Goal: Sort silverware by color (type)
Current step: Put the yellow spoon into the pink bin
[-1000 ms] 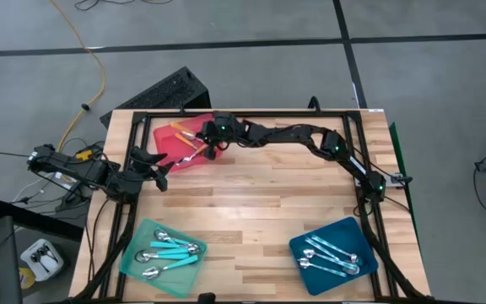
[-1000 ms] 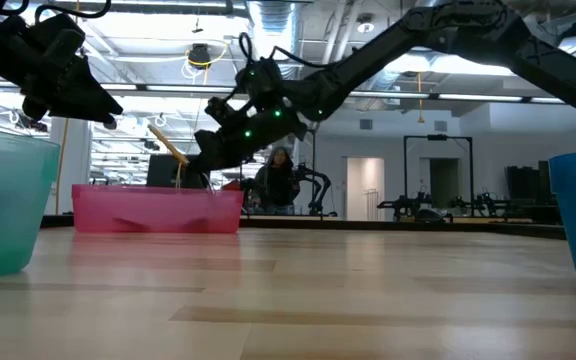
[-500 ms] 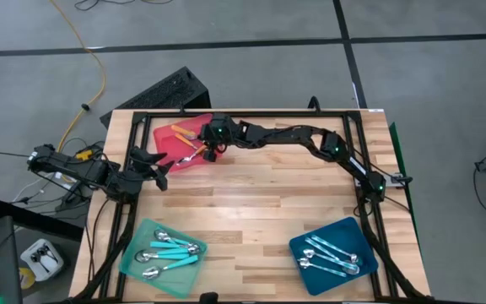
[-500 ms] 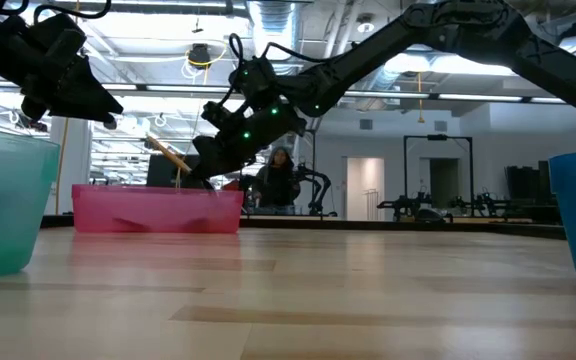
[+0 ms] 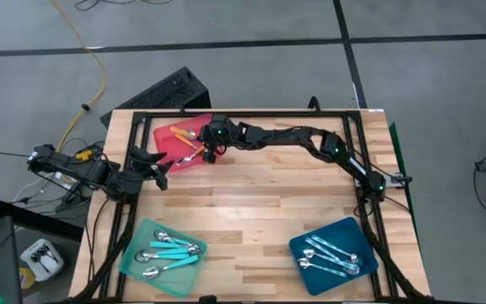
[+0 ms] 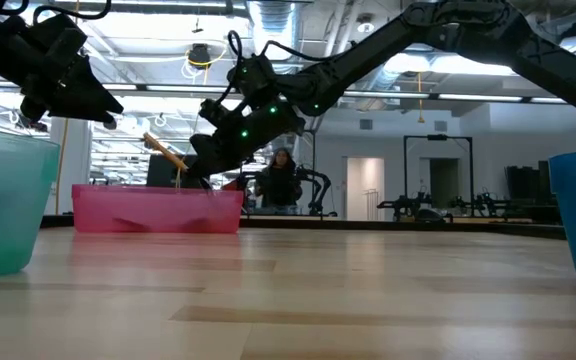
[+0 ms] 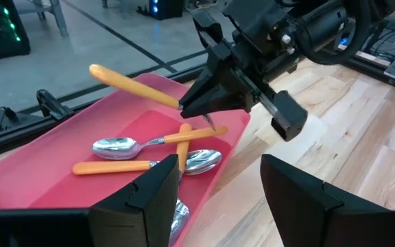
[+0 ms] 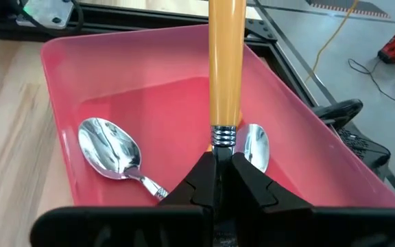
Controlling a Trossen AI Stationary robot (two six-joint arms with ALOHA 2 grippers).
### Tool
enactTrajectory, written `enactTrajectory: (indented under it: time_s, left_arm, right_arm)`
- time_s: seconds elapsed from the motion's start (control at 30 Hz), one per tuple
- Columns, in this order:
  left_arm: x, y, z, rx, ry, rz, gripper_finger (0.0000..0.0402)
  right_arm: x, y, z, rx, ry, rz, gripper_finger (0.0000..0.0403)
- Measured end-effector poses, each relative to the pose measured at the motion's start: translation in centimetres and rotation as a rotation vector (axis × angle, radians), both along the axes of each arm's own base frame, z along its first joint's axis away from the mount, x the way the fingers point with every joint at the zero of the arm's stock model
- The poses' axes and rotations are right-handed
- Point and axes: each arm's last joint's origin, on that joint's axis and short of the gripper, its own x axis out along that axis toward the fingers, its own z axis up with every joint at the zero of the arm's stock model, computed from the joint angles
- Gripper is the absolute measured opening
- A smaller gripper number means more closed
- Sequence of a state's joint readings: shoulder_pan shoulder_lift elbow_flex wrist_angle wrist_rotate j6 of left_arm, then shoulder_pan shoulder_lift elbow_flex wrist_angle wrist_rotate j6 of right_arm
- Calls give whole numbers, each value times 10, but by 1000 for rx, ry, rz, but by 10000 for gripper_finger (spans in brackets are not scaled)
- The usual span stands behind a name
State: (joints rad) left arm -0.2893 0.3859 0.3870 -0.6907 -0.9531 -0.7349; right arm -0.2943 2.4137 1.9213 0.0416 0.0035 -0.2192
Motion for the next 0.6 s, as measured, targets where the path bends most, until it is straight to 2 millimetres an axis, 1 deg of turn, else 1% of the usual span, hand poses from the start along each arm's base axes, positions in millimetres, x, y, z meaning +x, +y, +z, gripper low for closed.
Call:
enactTrajectory:
  time_s: [0.07,0.13,0.23,0.37,0.5,0.6]
  left_arm:
    - [0,0,0,-2,-2,2,190]
    - [0,0,0,-6,-7,5,190]
    - [0,0,0,-6,-5,5,190]
    - [-1,0,-1,-2,6,5,190]
    - [-1,0,-1,0,13,5,190]
    - [-1,0,-2,2,18,5,190]
  right_arm:
    - [3,-1,-9,-6,-5,-10,45]
    - [2,-1,-17,7,30,-21,45]
    - [5,2,-19,-37,23,-11,45]
    - [5,4,-19,-68,44,-42,45]
    - [7,2,-12,-73,16,-41,45]
    - [7,1,-10,-74,36,-39,45]
